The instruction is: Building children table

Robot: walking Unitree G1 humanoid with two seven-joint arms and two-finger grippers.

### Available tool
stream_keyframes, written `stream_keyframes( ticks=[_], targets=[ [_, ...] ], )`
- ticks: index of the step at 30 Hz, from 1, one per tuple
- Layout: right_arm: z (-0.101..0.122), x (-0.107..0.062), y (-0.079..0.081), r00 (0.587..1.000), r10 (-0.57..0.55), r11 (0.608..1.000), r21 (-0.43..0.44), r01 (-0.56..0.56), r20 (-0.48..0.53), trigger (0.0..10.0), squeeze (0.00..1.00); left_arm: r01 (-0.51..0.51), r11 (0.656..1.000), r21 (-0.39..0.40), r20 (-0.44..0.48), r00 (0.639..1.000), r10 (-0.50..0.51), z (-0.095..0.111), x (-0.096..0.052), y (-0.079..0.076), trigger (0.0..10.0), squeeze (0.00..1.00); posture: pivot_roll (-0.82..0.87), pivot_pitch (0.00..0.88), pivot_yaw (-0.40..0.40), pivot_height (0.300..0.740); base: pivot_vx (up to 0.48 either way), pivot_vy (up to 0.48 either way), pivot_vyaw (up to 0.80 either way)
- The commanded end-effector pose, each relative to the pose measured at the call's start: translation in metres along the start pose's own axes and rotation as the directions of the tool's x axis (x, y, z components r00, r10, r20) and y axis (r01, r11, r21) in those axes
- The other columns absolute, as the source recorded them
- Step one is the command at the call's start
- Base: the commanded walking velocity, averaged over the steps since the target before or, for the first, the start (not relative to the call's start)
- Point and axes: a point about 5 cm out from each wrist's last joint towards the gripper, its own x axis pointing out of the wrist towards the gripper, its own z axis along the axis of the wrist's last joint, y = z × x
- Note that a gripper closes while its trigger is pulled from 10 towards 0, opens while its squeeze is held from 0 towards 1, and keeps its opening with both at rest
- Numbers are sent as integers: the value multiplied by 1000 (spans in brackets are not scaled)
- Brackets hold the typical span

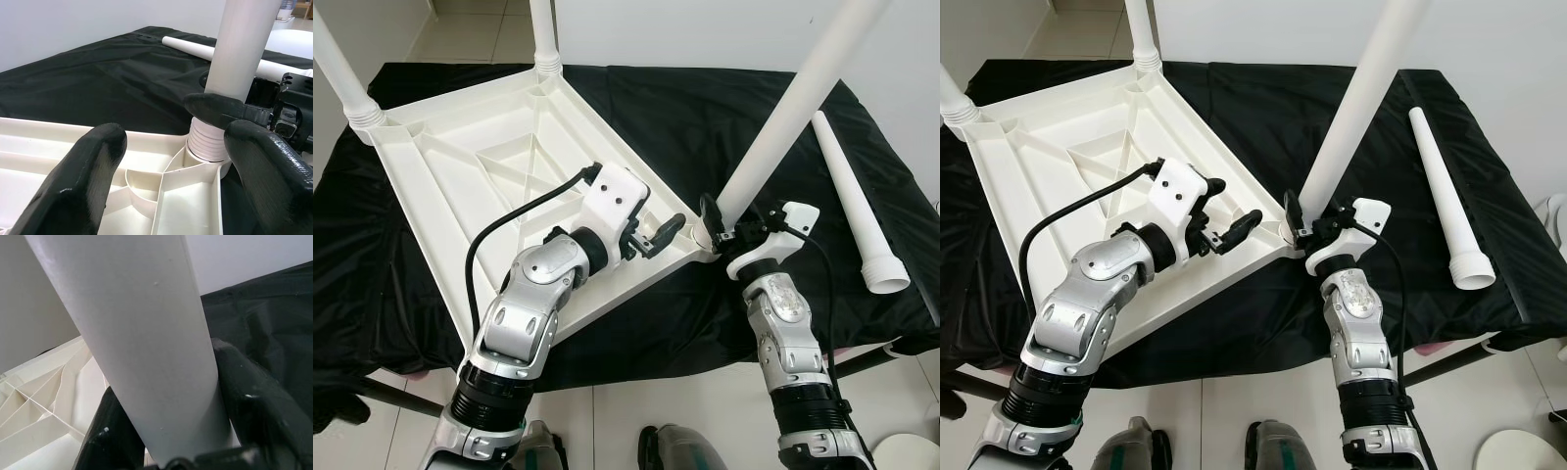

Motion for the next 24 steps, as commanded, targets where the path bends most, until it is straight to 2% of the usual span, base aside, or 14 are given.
stream_keyframes(
  ticks=[1, 12, 15, 24],
  targets=[
    [-26, -11, 5, 992, 26, 1000, 7, -26, -122, 10000, 0, -27, 1000, 3, 15, 1000, 27, 5, 0, 1, 10000, 0, -114, 68, -1, 740, 0, 0, 0],
    [-35, -6, -2, 978, -10, 999, 29, 17, -209, 10000, 0, -26, 1000, 4, 16, 1000, 26, 6, 0, 1, 10000, 0, -115, 70, 0, 740, 0, 0, 0],
    [-37, -1, -3, 971, -8, 1000, -11, 5, -241, 10000, 0, -24, 1000, 4, 16, 1000, 24, 6, 0, 0, 10000, 0, -113, 70, -1, 740, 0, 0, 0],
    [-34, 6, 0, 971, 9, 1000, -1, -10, -239, 10000, 0, -27, 1000, 2, 17, 1000, 27, 6, -1, 0, 10000, 0, -109, 71, -4, 740, 0, 0, 0]
  ],
)
